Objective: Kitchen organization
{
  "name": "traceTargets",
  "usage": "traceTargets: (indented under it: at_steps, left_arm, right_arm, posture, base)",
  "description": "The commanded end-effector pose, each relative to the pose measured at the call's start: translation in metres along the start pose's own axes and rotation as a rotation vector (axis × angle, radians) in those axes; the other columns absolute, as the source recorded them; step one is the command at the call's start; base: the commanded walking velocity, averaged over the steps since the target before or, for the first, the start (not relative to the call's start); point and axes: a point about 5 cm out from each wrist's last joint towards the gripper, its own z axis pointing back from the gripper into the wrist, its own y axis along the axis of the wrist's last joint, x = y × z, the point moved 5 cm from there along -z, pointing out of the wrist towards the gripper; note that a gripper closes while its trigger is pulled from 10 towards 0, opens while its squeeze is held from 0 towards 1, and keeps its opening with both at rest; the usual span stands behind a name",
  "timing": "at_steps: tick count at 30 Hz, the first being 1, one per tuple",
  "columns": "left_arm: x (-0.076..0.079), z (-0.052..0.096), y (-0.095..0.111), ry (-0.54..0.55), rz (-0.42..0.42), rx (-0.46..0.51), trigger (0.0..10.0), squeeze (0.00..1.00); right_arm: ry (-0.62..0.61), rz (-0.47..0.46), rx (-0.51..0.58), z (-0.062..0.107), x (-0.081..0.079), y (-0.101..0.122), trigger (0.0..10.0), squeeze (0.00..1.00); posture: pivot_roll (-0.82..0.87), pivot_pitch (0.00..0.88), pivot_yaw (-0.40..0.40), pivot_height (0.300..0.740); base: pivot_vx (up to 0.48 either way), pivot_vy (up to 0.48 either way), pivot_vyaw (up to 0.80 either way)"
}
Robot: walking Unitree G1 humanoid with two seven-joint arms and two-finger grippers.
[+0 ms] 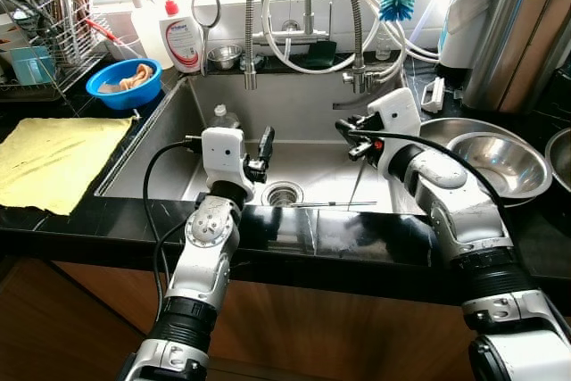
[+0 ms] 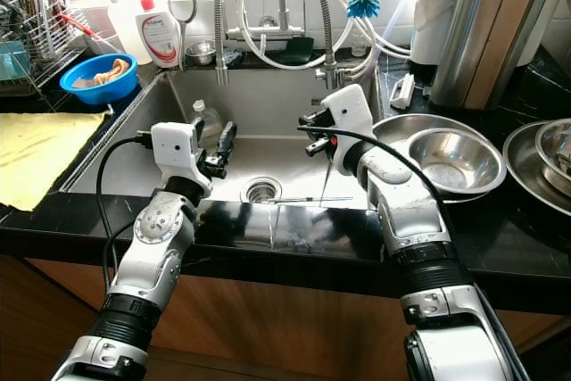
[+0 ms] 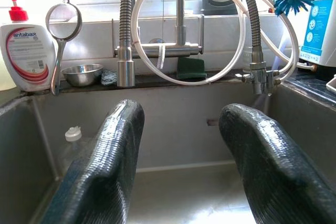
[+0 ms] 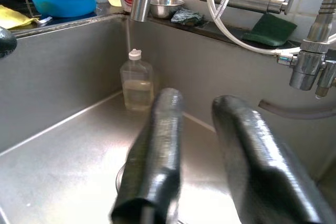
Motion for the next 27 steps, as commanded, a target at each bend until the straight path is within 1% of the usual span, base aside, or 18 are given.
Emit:
traceTargets:
  at_steps: [1,2,3,5,8,9,10,11,14,15,17,18,20,21,23,25,26,27]
  left_arm:
    - [-0.005,0.0,0.003,0.007,-0.009,0.007,10.0,0.0]
    - [-0.005,0.0,0.003,0.007,-0.009,0.007,10.0,0.0]
    - [-0.005,0.0,0.003,0.007,-0.01,0.007,10.0,0.0]
    - [-0.005,0.0,0.003,0.008,-0.01,0.008,10.0,0.0]
    - [-0.004,-0.001,0.002,0.006,-0.008,0.006,10.0,0.0]
    - [-0.003,-0.001,0.002,0.006,-0.006,0.005,10.0,0.0]
    - [-0.003,-0.001,0.002,0.006,-0.006,0.005,10.0,0.0]
    - [-0.003,-0.001,0.002,0.005,-0.006,0.005,10.0,0.0]
    - [-0.003,-0.001,0.002,0.005,-0.005,0.004,10.0,0.0]
    - [-0.003,-0.001,0.001,0.005,-0.004,0.004,10.0,0.0]
    - [-0.003,-0.001,0.001,0.005,-0.004,0.002,10.0,0.0]
    - [-0.003,-0.002,0.001,0.004,-0.003,0.001,10.0,0.0]
    - [-0.002,-0.002,0.001,0.004,-0.002,0.001,10.0,0.0]
    - [-0.002,-0.002,0.001,0.003,-0.002,0.0,10.0,0.0]
    - [-0.002,-0.002,0.0,0.003,-0.002,0.0,10.0,0.0]
    - [-0.003,-0.003,0.0,0.003,-0.003,-0.001,10.0,0.0]
    - [-0.003,-0.003,0.0,0.003,-0.003,-0.001,10.0,0.0]
    - [-0.004,-0.003,0.0,0.004,-0.004,-0.001,10.0,0.0]
  right_arm:
    - [0.003,0.028,0.014,0.0,-0.004,0.004,10.0,1.0]
    - [0.0,0.04,0.014,0.0,-0.003,0.005,10.0,0.93]
    - [-0.003,0.067,0.015,0.001,-0.002,0.007,10.0,0.0]
    - [-0.021,0.103,0.024,0.002,0.001,0.014,10.0,0.0]
    - [-0.088,0.19,0.053,0.009,0.015,0.037,10.0,0.0]
    - [-0.126,0.262,0.068,0.014,0.022,0.051,10.0,0.0]
    - [-0.126,0.262,0.068,0.014,0.022,0.051,10.0,0.0]
    - [-0.155,0.293,0.079,0.02,0.028,0.063,10.0,0.0]
    - [-0.183,0.311,0.07,0.025,0.034,0.07,10.0,0.0]
    - [-0.196,0.339,0.051,0.028,0.037,0.071,10.0,0.0]
    - [-0.226,0.426,0.009,0.035,0.044,0.074,10.0,0.0]
    - [-0.232,0.441,-0.001,0.038,0.047,0.074,10.0,0.0]
    - [-0.235,0.435,-0.003,0.041,0.049,0.075,10.0,0.0]
    - [-0.241,0.412,-0.001,0.043,0.051,0.076,10.0,0.0]
    - [-0.286,0.345,-0.031,0.051,0.062,0.071,10.0,0.0]
    - [-0.329,0.334,-0.104,0.059,0.073,0.061,10.0,0.0]
    - [-0.329,0.334,-0.104,0.059,0.073,0.061,10.0,0.0]
    - [-0.337,0.348,-0.151,0.063,0.077,0.054,10.0,0.0]
  posture:
    - [-0.19,0.0,0.11,0.74]
    - [-0.19,0.0,0.111,0.74]
    - [-0.19,0.0,0.111,0.74]
    - [-0.19,0.0,0.111,0.74]
    - [-0.2,0.0,0.111,0.74]
    - [-0.21,0.0,0.112,0.74]
    - [-0.21,0.0,0.112,0.74]
    - [-0.21,0.0,0.112,0.74]
    - [-0.21,0.0,0.112,0.74]
    - [-0.21,0.0,0.112,0.74]
    - [-0.22,0.0,0.111,0.74]
    - [-0.22,0.0,0.111,0.74]
    - [-0.22,0.0,0.111,0.74]
    - [-0.23,0.0,0.112,0.74]
    - [-0.23,0.0,0.11,0.74]
    - [-0.23,0.0,0.109,0.74]
    - [-0.23,0.0,0.109,0.74]
    - [-0.24,0.0,0.11,0.74]
  base:
    - [0.0,0.0,0.0]
    - [0.0,0.0,0.0]
    - [0.0,0.0,0.0]
    - [0.0,0.0,0.0]
    - [0.0,0.0,0.0]
    - [0.0,0.0,0.0]
    - [0.0,0.0,0.0]
    - [0.0,0.0,0.0]
    - [0.0,0.0,0.0]
    - [0.0,0.0,0.0]
    - [0.0,0.0,0.0]
    - [0.0,0.0,0.0]
    - [0.0,0.0,0.0]
    - [0.0,0.0,0.0]
    - [0.0,0.0,0.0]
    - [0.0,0.0,0.0]
    - [0.0,0.0,0.0]
    - [0.0,0.0,0.0]
